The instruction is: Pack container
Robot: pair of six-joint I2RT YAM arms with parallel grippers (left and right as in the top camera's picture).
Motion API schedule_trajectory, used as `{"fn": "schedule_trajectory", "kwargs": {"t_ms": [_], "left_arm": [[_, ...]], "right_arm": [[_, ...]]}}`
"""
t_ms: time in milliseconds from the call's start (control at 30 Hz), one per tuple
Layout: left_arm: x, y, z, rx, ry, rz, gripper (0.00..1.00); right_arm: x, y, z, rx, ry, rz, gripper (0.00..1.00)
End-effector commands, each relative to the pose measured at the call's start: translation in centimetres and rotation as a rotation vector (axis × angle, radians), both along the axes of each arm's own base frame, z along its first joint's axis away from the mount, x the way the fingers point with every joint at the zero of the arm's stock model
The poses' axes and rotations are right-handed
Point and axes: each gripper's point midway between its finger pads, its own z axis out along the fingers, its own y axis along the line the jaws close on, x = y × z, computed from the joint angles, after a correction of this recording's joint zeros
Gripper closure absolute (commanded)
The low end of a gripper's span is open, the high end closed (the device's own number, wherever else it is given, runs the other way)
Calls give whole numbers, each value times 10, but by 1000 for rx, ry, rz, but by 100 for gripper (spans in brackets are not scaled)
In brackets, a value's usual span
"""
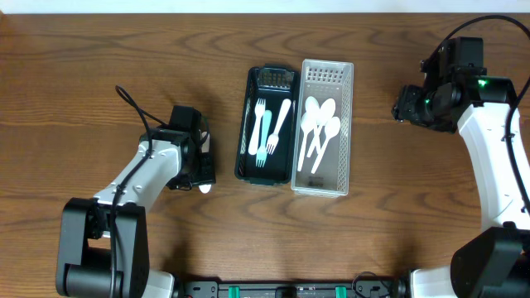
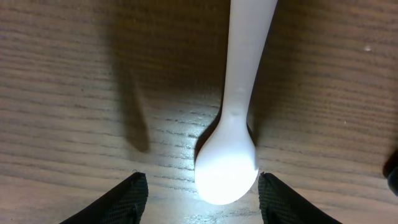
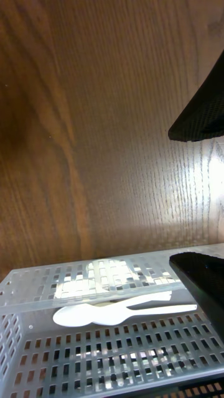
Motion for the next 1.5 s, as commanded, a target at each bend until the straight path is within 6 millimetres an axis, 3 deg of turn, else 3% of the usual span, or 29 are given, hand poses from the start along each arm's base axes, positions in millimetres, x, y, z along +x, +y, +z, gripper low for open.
{"fn": "schedule_trajectory", "kwargs": {"t_ms": [0, 200, 767, 933, 1100, 1233, 1333, 1467], "left_arm": [[-4, -4, -4, 2, 9, -8, 40], [-5, -15, -4, 2, 2, -40, 40], [-16, -12, -25, 3, -1, -26, 41], [-14, -12, -25, 1, -13, -26, 50], [-13, -12, -25, 0, -15, -26, 67], [-12, -13, -23, 2, -19, -57, 72], [-7, -14, -14, 3, -25, -89, 73], [6, -15, 13, 10, -52, -126, 76]], "right_arm": [[0, -3, -1, -5, 3, -14, 40], [-1, -3, -1, -5, 5, -14, 40], [-2, -3, -1, -5, 9, -14, 39], [-2, -3, -1, -5, 10, -14, 39], [-2, -3, -1, -5, 11, -14, 39], [-2, -3, -1, -5, 10, -14, 39], [-2, -3, -1, -5, 10, -14, 39], [-2, -3, -1, -5, 9, -14, 39]]}}
